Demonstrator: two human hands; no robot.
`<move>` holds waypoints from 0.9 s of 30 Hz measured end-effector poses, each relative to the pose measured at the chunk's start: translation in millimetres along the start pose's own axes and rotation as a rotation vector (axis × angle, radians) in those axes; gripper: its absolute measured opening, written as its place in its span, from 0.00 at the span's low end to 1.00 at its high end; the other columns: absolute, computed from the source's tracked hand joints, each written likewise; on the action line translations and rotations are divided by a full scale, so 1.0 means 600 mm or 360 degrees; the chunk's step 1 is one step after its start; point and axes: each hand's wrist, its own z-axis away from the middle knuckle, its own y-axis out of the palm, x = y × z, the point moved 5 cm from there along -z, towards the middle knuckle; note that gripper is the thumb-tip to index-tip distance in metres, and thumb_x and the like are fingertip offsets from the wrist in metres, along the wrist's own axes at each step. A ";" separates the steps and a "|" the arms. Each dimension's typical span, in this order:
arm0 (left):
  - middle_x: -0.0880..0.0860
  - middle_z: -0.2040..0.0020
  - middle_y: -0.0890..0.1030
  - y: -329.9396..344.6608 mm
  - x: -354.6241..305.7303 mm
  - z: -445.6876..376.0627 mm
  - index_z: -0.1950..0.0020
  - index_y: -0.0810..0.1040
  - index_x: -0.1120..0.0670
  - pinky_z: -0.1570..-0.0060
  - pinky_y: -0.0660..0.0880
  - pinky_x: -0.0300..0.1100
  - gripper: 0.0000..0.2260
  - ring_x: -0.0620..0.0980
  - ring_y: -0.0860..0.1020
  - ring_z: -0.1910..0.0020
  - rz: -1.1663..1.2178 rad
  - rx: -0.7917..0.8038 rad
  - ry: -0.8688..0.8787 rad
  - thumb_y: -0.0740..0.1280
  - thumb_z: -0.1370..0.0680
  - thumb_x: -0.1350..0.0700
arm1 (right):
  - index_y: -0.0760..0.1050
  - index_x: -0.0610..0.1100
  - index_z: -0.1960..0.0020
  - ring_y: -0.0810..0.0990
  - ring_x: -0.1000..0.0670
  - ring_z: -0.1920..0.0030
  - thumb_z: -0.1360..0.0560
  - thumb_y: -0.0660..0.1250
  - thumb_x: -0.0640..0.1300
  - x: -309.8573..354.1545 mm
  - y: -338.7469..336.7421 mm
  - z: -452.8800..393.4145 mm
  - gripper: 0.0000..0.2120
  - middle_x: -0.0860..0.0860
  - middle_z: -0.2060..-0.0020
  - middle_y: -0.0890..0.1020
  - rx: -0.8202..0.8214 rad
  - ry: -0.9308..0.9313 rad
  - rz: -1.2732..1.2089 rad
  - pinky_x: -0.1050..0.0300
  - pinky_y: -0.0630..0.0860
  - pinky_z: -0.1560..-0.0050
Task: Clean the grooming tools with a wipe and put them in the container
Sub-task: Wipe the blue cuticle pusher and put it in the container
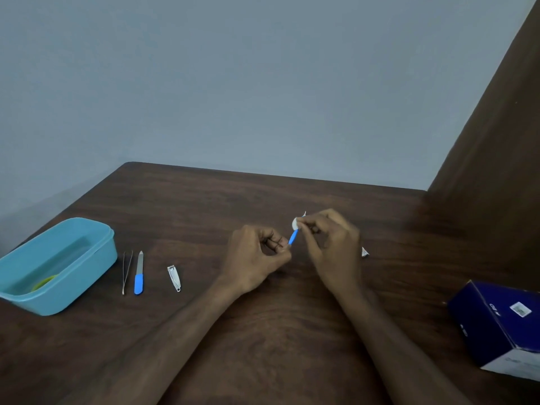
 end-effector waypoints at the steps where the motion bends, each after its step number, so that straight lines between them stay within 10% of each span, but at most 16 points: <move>1: 0.42 0.66 0.86 0.000 0.000 0.001 0.60 0.87 0.48 0.64 0.75 0.33 0.05 0.35 0.82 0.68 0.0005 0.0009 -0.0003 0.78 0.29 0.58 | 0.88 0.44 0.51 0.83 0.58 0.58 0.23 0.77 0.34 -0.010 -0.002 -0.005 0.06 0.51 0.57 0.84 -0.0070 0.0090 0.0002 0.56 0.80 0.54; 5: 0.41 0.66 0.86 -0.001 -0.001 0.001 0.59 0.88 0.48 0.65 0.74 0.30 0.04 0.34 0.82 0.68 0.0024 -0.0053 0.0002 0.79 0.28 0.57 | 0.88 0.48 0.50 0.85 0.59 0.56 0.23 0.77 0.39 -0.028 -0.022 -0.008 0.05 0.55 0.57 0.87 -0.0333 0.0353 -0.0130 0.57 0.81 0.53; 16: 0.38 0.65 0.84 -0.008 0.000 0.001 0.61 0.84 0.47 0.67 0.74 0.36 0.06 0.36 0.82 0.66 -0.0108 -0.0251 0.0149 0.78 0.27 0.53 | 0.89 0.50 0.53 0.88 0.53 0.58 0.23 0.79 0.45 -0.026 0.047 0.024 0.01 0.55 0.60 0.89 0.0066 0.0979 -0.0723 0.45 0.86 0.48; 27: 0.35 0.59 0.84 -0.011 -0.011 0.011 0.55 0.81 0.42 0.71 0.66 0.36 0.07 0.36 0.78 0.68 -0.0496 -0.0356 0.0208 0.73 0.22 0.41 | 0.88 0.48 0.53 0.84 0.59 0.58 0.20 0.75 0.44 -0.019 0.064 0.029 0.04 0.54 0.58 0.89 0.0098 0.1106 -0.0941 0.55 0.80 0.51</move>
